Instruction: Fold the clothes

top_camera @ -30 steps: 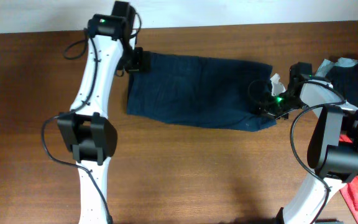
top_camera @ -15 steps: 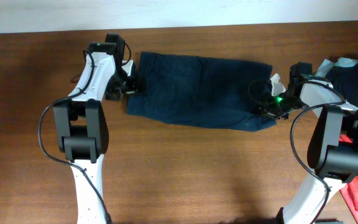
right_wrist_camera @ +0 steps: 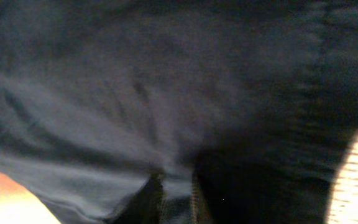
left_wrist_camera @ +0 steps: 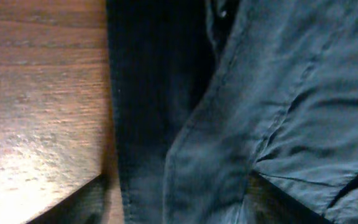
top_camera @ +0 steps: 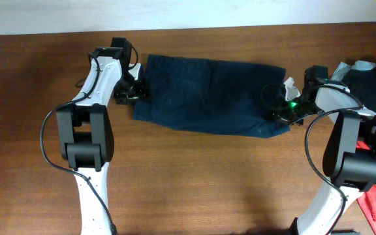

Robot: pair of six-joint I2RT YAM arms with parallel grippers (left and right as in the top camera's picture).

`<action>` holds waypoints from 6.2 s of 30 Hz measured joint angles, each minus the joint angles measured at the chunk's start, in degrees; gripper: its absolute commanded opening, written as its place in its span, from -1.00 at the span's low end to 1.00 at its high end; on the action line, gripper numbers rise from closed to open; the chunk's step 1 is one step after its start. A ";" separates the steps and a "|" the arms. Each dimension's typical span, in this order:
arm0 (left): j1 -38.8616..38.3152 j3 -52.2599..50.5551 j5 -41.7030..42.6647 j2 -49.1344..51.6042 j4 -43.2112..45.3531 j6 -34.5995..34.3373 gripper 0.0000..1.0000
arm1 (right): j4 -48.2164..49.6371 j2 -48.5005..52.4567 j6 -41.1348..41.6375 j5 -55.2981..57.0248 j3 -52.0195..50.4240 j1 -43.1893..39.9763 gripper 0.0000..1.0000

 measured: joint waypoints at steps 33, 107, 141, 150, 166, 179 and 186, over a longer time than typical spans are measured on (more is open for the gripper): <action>-0.31 -1.01 0.42 -0.04 0.17 0.68 -0.56 | -13.92 -3.43 -6.32 1.86 11.91 -14.16 0.58; -0.37 -0.98 0.22 -0.07 -0.68 0.68 -0.43 | 0.46 0.44 -5.38 -14.86 9.97 -4.02 -0.92; -14.45 17.97 -1.53 0.46 -2.62 0.59 -0.21 | -11.47 0.44 -8.15 -0.44 21.05 8.79 -0.92; -16.09 7.08 -1.20 0.46 5.49 -0.66 -0.86 | -12.35 0.44 -8.15 3.43 21.05 8.79 -0.92; -20.24 3.91 0.24 0.48 10.47 -0.66 -0.92 | -12.35 0.44 -8.13 6.62 20.96 8.79 -0.92; -20.94 4.22 0.22 0.48 14.47 -3.41 -0.99 | -12.22 0.44 -8.13 6.80 20.87 8.79 -0.92; -23.52 4.24 -0.02 0.48 15.19 -4.52 -0.99 | -12.22 0.44 -8.13 6.80 20.87 8.79 -0.92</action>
